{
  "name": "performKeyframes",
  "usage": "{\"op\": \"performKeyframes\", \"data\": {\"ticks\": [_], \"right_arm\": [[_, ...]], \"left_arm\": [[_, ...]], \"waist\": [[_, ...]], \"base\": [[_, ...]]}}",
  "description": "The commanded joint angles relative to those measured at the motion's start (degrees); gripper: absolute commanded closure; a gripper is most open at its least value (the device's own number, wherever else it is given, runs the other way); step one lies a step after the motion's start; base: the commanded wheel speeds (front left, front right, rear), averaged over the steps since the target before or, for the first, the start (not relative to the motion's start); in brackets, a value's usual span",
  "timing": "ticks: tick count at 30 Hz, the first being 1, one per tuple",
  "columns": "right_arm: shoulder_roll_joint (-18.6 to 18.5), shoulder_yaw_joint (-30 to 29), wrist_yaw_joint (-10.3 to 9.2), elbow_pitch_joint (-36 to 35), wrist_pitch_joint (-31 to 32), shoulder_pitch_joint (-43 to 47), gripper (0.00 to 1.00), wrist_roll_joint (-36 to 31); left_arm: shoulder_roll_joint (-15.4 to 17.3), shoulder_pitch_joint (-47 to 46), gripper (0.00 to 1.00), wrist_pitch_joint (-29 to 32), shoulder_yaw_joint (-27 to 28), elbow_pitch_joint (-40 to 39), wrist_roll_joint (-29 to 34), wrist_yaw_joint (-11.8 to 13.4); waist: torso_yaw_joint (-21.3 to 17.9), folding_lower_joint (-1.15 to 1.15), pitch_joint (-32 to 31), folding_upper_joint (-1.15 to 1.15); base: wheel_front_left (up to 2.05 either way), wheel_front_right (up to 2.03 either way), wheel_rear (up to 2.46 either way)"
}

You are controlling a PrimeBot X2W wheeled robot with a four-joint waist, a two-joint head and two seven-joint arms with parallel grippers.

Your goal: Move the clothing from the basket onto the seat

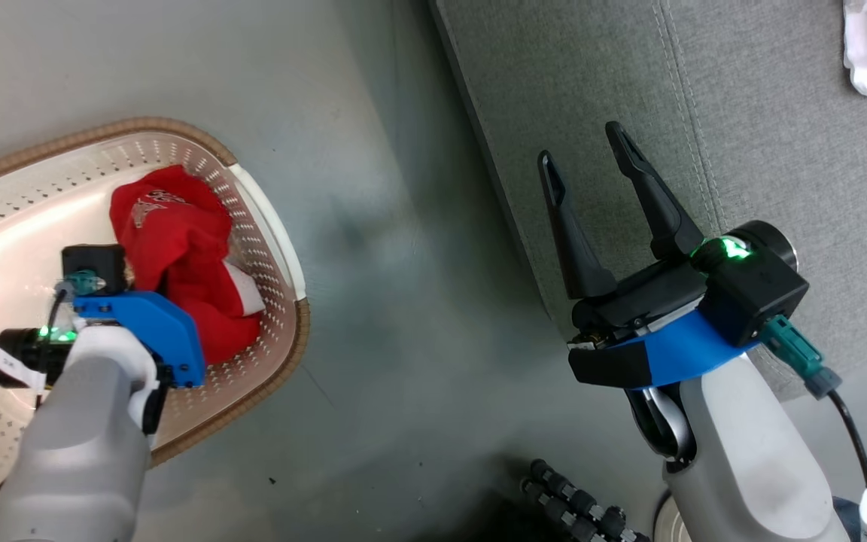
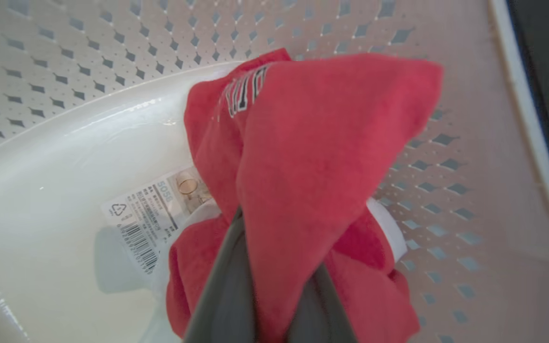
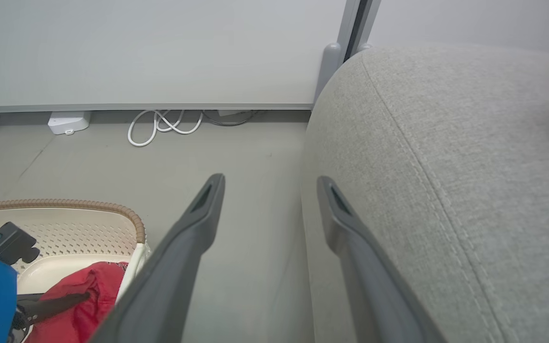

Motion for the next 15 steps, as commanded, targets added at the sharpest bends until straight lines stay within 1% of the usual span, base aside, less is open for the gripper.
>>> {"op": "performKeyframes", "data": {"ticks": [1,5,7,12,15], "right_arm": [[0.13,-0.22,-0.06,0.62,-0.27,-0.11,0.00,-0.64],[0.09,-0.73,-0.06,2.24,0.44,0.86,0.00,-2.30],[0.07,-1.42,-0.06,2.67,1.12,1.16,0.00,-3.14],[-0.55,-2.59,-0.06,3.08,3.45,3.40,0.00,-4.73],[-1.46,-2.14,-0.06,3.25,5.06,4.77,0.00,-4.73]], "left_arm": [[-0.75,-0.07,1.00,-0.85,-0.31,-0.03,-0.07,-0.50],[-3.28,1.05,1.00,-3.07,-1.36,0.15,0.01,-1.43],[-4.64,1.41,1.00,-3.50,-3.14,0.38,1.11,-2.18],[-7.64,2.60,1.00,-5.63,-5.18,-0.87,0.92,-3.58],[-8.57,3.99,1.00,-6.22,-6.86,-2.26,0.28,-4.29]], "waist": [[1.45,0.00,-1.81,0.00],[4.60,0.00,-7.09,0.00],[6.51,0.00,-10.08,0.00],[11.60,0.00,-19.44,0.00],[14.03,0.00,-25.48,0.00]], "base": [[0.00,0.00,0.00],[0.00,0.00,0.00],[0.00,0.00,0.00],[0.00,0.00,0.00],[0.00,0.00,0.00]]}}
